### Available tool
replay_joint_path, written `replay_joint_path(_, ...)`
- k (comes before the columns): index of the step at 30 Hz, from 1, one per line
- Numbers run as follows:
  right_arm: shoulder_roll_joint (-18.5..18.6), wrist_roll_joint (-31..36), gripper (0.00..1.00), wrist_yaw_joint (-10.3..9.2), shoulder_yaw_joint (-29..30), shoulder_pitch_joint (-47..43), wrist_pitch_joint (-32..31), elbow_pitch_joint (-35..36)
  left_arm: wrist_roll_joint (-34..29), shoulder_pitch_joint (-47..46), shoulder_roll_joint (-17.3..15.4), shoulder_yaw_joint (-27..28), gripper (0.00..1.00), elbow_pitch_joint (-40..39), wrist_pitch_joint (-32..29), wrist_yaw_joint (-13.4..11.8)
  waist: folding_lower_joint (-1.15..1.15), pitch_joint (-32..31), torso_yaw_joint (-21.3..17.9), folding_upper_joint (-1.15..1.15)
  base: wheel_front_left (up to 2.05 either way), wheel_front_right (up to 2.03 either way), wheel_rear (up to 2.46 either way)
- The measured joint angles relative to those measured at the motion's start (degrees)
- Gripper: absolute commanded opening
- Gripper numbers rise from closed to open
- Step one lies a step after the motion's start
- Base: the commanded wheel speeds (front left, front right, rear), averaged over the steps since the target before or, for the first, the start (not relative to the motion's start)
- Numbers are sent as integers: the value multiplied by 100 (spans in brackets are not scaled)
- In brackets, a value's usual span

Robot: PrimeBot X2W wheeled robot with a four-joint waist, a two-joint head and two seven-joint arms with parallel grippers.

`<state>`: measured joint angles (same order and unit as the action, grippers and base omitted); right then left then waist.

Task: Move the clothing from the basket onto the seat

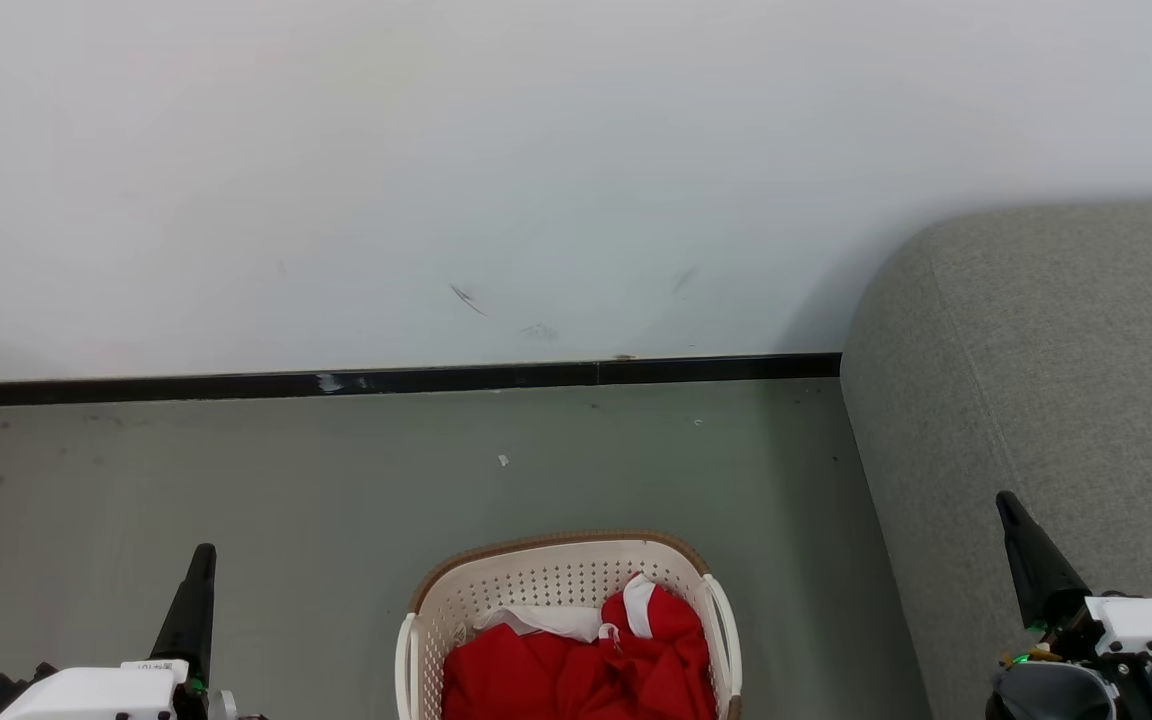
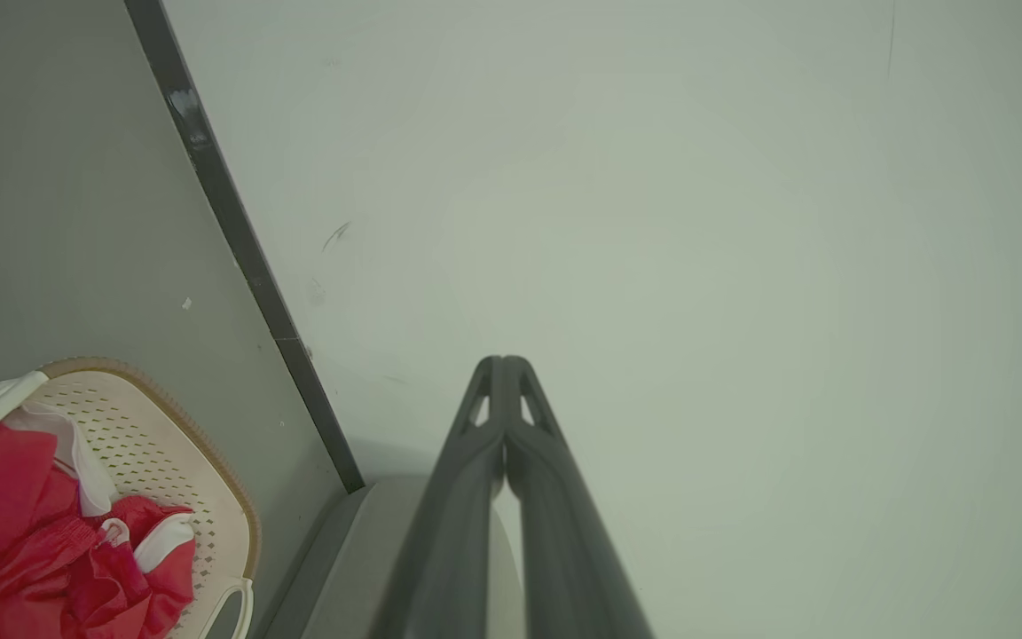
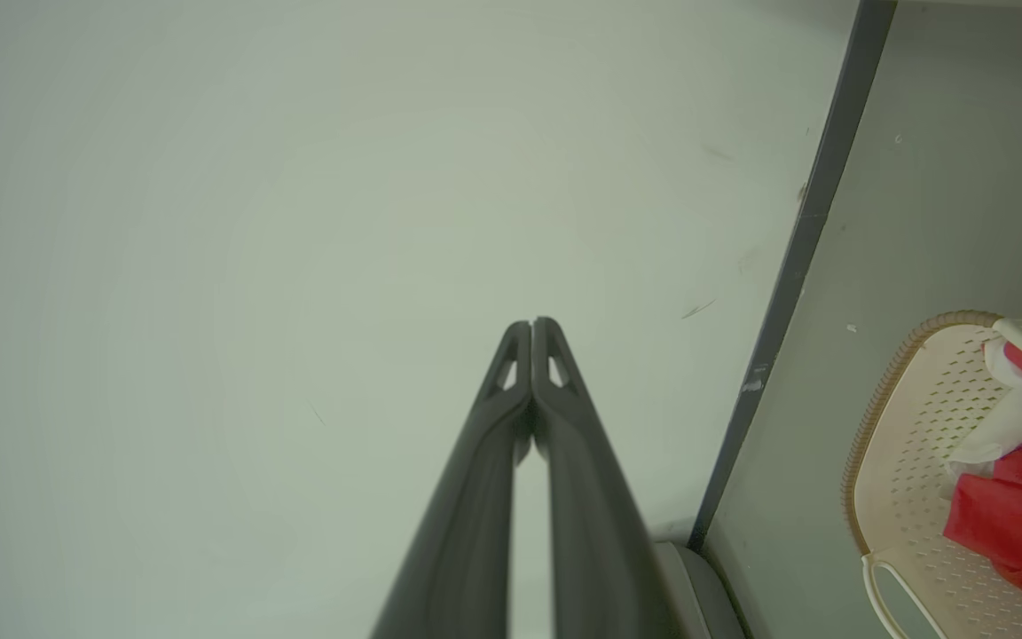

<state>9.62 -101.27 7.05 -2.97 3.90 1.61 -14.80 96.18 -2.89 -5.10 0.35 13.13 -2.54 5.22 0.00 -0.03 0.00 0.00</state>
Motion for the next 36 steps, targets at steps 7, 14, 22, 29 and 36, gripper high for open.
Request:
replay_joint_path(7, 0, 0, 0, 0, -1, 0, 0, 0, 0, 0, 1, 0, 0, 0, 0, 0, 0, 0, 0, 0, 0, 0, 0)
replay_joint_path(14, 0, 0, 0, 0, -2, 1, 0, 0, 0, 0, 1, 1, 0, 0, 0, 0, 0, 0, 0, 0, 0, 0, 0)
replay_joint_path(22, 1, 0, 0, 0, -4, 1, 10, 0, 0, 0, 1, 2, 0, 0, 0, 0, 0, -1, -1, 0, 0, 0, 0)
replay_joint_path(29, 2, 0, 0, 0, -7, 1, 25, 0, -1, 0, 2, 2, 0, 0, -1, 0, 0, -1, -1, 0, 0, 0, 0)
replay_joint_path(36, 2, 0, 0, 0, -8, 1, 25, 0, -1, 0, 2, 5, 0, 0, -41, 0, 0, -1, -1, 0, 0, 0, 0)
